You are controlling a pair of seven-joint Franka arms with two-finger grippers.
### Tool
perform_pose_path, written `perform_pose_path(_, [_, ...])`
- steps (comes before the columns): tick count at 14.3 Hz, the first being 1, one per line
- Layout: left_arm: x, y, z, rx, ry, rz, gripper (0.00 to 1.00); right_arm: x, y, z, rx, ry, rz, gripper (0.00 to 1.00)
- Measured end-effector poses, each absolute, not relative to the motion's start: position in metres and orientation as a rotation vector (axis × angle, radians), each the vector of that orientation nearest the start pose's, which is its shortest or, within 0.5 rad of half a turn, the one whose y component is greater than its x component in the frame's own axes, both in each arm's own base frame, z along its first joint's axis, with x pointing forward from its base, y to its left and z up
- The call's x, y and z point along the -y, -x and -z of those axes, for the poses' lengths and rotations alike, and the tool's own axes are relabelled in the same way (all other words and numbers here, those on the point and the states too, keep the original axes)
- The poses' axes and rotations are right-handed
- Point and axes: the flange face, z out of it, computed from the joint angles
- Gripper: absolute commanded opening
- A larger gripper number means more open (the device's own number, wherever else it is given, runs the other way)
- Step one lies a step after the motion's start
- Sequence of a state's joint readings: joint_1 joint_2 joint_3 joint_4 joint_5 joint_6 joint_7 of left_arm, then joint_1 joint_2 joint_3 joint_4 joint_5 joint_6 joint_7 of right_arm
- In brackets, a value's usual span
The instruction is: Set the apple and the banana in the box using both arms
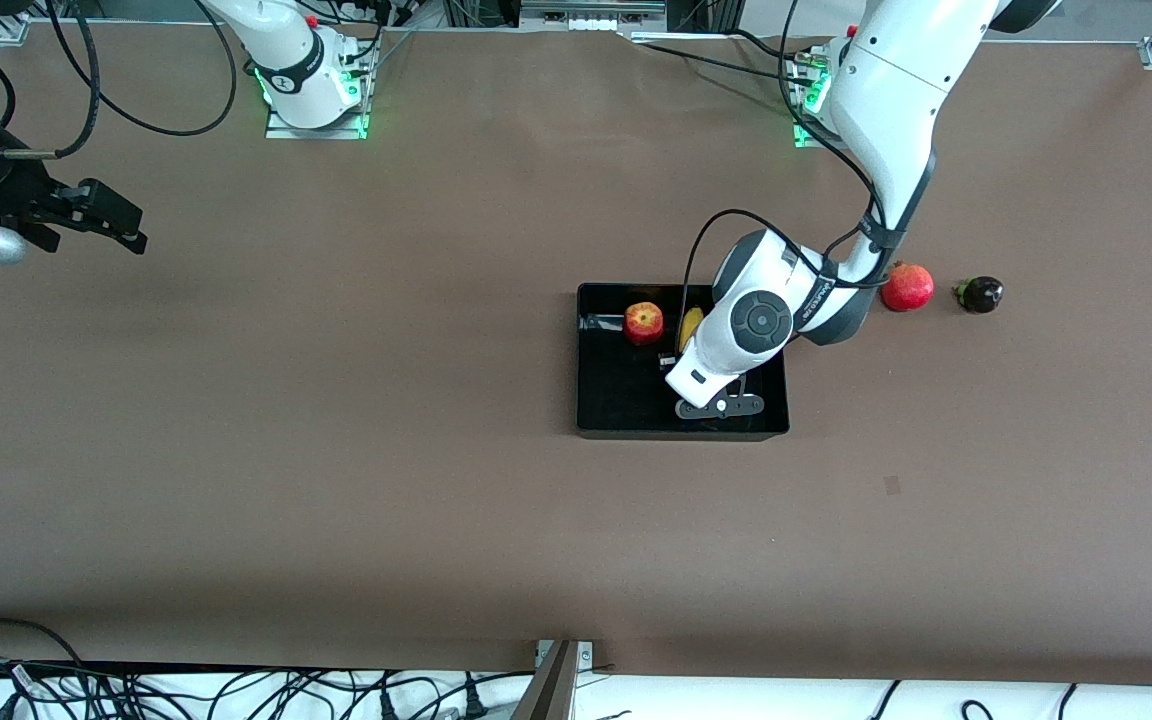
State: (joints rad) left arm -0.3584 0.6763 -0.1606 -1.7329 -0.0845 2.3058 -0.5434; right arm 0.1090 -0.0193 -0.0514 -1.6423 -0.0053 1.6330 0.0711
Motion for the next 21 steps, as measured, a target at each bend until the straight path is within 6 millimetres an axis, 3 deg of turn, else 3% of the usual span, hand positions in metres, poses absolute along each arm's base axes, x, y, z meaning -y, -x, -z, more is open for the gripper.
perform_pose_path(1, [0.321,-0.574,-0.187,0.184,3.215,-0.268,0.89,-0.031,-0.552,-0.607,-0.021,3.145,0.016,1.0])
perform_pose_path(2, [0.32,-0.574,-0.186,0.185,3.214,-0.271,1.0,-0.031,-0.552,-0.607,-0.021,3.145,0.016,1.0])
perform_pose_path(5, [0.317,-0.575,-0.187,0.19,3.206,-0.289,1.0,-0.031,-0.552,-0.607,-0.021,3.145,0.016,1.0])
perform_pose_path(7, [0.312,-0.581,-0.215,0.19,3.176,-0.358,1.0,-0.031,-0.552,-0.607,-0.021,3.145,0.016,1.0])
perform_pose_path(8, [0.304,-0.59,-0.25,0.198,3.158,-0.398,1.0,-0.031,-0.552,-0.607,-0.021,3.145,0.016,1.0])
perform_pose_path(10, [0.27,-0.613,-0.355,0.217,3.136,-0.446,1.0,-0.031,-0.553,-0.607,-0.021,3.145,0.016,1.0])
perform_pose_path(12, [0.217,-0.621,-0.461,0.16,3.145,-0.455,1.0,-0.031,-0.553,-0.607,-0.021,3.145,0.016,1.0])
perform_pose_path(14, [0.158,-0.618,-0.534,0.128,3.162,-0.394,1.0,-0.031,-0.553,-0.607,-0.021,3.145,0.016,1.0])
perform_pose_path(18, [0.057,-0.602,-0.619,-0.032,3.207,-0.173,1.0,-0.031,-0.553,-0.607,-0.021,3.145,0.016,1.0])
perform_pose_path(20, [0.022,-0.585,-0.65,-0.133,3.195,-0.089,1.0,-0.031,-0.553,-0.607,-0.021,3.145,0.017,1.0])
perform_pose_path(21, [0.014,-0.572,-0.663,-0.153,3.186,-0.062,1.0,-0.031,-0.553,-0.607,-0.021,3.145,0.017,1.0])
